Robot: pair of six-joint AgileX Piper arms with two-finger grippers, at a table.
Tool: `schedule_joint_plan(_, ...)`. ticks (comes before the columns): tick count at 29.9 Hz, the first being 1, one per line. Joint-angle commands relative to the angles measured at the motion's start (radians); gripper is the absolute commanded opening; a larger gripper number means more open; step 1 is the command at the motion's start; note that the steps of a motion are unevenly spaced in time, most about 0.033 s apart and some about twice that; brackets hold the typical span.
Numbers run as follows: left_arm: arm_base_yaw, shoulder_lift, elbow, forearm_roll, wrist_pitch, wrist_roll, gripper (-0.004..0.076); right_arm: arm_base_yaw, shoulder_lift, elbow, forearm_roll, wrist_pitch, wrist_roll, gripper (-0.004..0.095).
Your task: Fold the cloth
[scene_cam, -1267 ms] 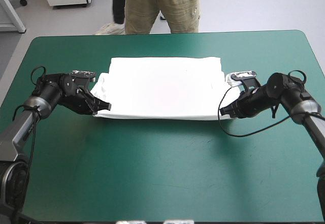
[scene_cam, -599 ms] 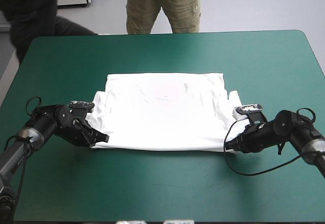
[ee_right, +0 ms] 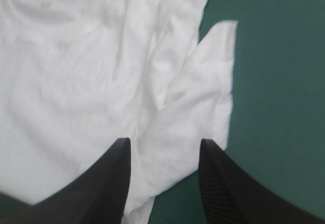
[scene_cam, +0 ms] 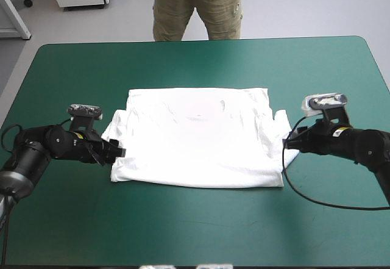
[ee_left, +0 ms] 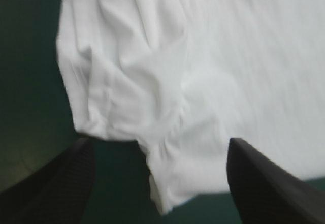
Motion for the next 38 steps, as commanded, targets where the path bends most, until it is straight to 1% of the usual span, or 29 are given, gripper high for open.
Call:
schedule_joint_plan(1,0.0,-0.042,-0.059,-0.022,-0.107,-0.037,0.0532,-0.06,0.018,-0.103,-0.037,0.018,0.035,0.0417)
schedule_joint_plan(3,0.0,-0.03,-0.072,-0.046,-0.105,-0.042,0.0532,-0.086,0.069,-0.121,-0.033,0.022,0.031,0.0417)
schedule_joint_plan(7,0.0,-0.026,-0.072,-0.118,-0.122,-0.028,0.0532,-0.101,0.187,-0.137,-0.028,-0.031,0.019,0.0424)
schedule_joint_plan(11,0.0,-0.026,-0.072,-0.123,-0.129,-0.015,0.0532,-0.101,0.337,-0.18,-0.026,-0.027,0.006,0.0424)
schedule_joint_plan(15,0.0,-0.02,-0.072,-0.123,-0.123,-0.011,0.0532,-0.101,0.475,-0.235,0.011,-0.014,-0.021,0.0424)
schedule_joint_plan(18,0.0,-0.02,-0.072,-0.123,-0.121,-0.011,0.0531,-0.089,0.543,-0.274,0.033,-0.01,-0.036,0.0424)
schedule_joint_plan(24,0.0,-0.02,-0.072,-0.123,-0.12,-0.011,0.0531,-0.029,0.638,-0.31,0.02,-0.014,-0.044,0.0422)
schedule_joint_plan(28,0.0,-0.02,-0.072,-0.123,-0.102,-0.011,0.0531,-0.02,0.683,-0.31,0.016,-0.017,-0.031,0.0408)
schedule_joint_plan(30,0.0,-0.02,-0.072,-0.119,-0.087,-0.01,0.0531,-0.02,0.694,-0.31,0.012,-0.021,-0.024,0.0342)
schedule_joint_plan(31,0.0,-0.02,-0.072,-0.115,-0.08,-0.01,0.0531,-0.02,0.697,-0.31,0.012,-0.021,-0.024,0.0284)
schedule_joint_plan(32,0.0,-0.02,-0.072,-0.113,-0.072,-0.01,0.0531,-0.02,0.697,-0.31,0.012,-0.021,-0.024,0.0211)
schedule_joint_plan(34,0.0,-0.02,-0.072,-0.111,-0.065,-0.01,0.0529,-0.02,0.697,-0.31,0.005,-0.019,-0.026,0.0032)
schedule_joint_plan(35,0.0,-0.02,-0.072,-0.109,-0.063,-0.01,0.0528,-0.02,0.697,-0.31,-0.002,-0.019,-0.026,-0.0018)
schedule_joint_plan(38,0.0,-0.02,-0.072,-0.099,-0.06,-0.01,0.0528,-0.02,0.692,-0.31,-0.011,-0.026,-0.021,-0.0008)
